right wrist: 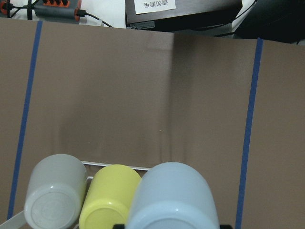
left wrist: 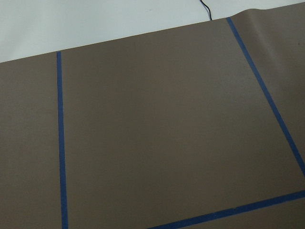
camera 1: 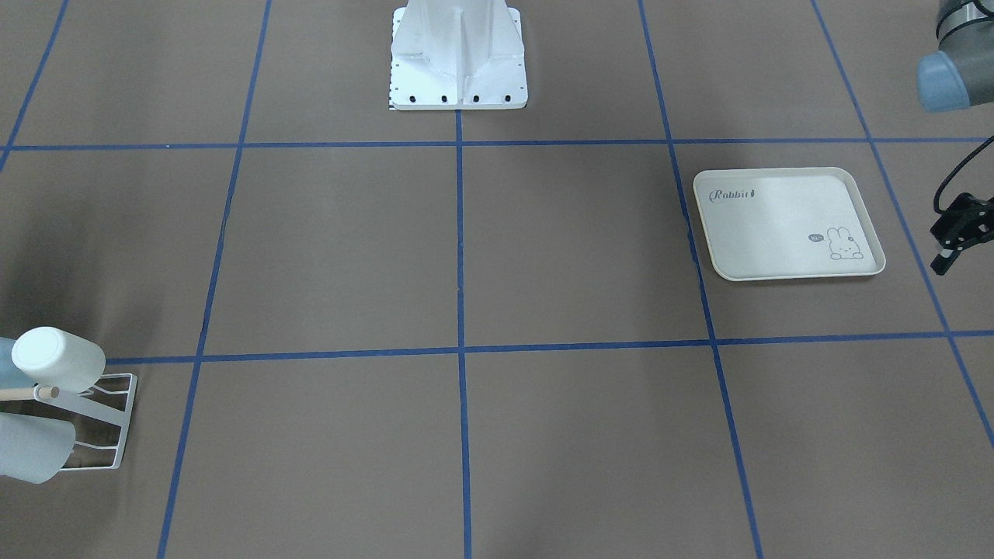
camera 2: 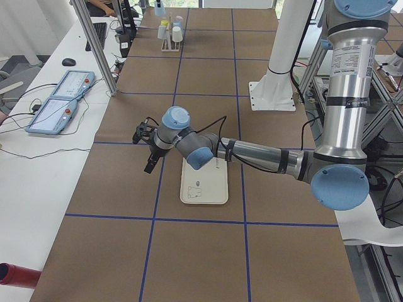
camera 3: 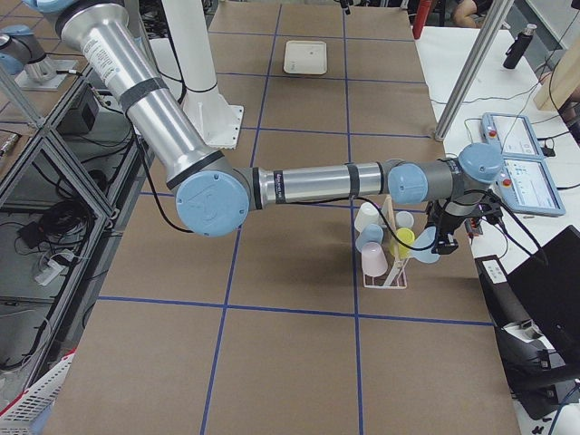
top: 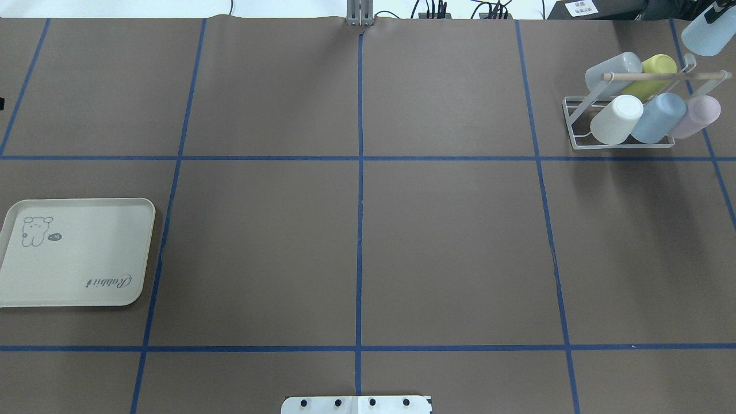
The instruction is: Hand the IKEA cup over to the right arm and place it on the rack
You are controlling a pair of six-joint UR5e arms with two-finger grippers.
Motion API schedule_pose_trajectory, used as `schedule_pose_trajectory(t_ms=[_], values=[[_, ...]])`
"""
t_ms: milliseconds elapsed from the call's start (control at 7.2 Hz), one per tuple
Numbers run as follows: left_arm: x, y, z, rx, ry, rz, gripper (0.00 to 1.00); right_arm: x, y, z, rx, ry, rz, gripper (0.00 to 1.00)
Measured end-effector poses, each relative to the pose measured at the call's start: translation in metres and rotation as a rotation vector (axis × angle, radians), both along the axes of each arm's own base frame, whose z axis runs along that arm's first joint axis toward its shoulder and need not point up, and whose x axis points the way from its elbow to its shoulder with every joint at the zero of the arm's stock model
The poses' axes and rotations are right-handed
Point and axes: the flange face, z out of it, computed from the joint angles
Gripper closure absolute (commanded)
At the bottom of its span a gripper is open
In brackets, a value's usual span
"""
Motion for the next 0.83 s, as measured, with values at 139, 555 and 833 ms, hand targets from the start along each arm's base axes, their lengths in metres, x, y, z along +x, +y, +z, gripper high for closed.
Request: schedule_pose_trajectory(t_ms=[139, 555, 833], values=[[0.000, 0.000, 0.000, -0.002, 0.002, -0.001, 0.00, -0.006, 0.002, 0.006, -0.009, 0.001, -0.007, 0.76], [0.001, 0.001, -0.001, -0.003, 0.004, 0.000, 0.00, -0.013, 0.007, 0.019, -0.024, 0.004, -0.019, 0.76], [0.001, 0.000, -0.001, -0.003, 0.005, -0.001, 0.00, -0.019, 0.010, 0.026, -0.031, 0.009, -0.029, 0.42]])
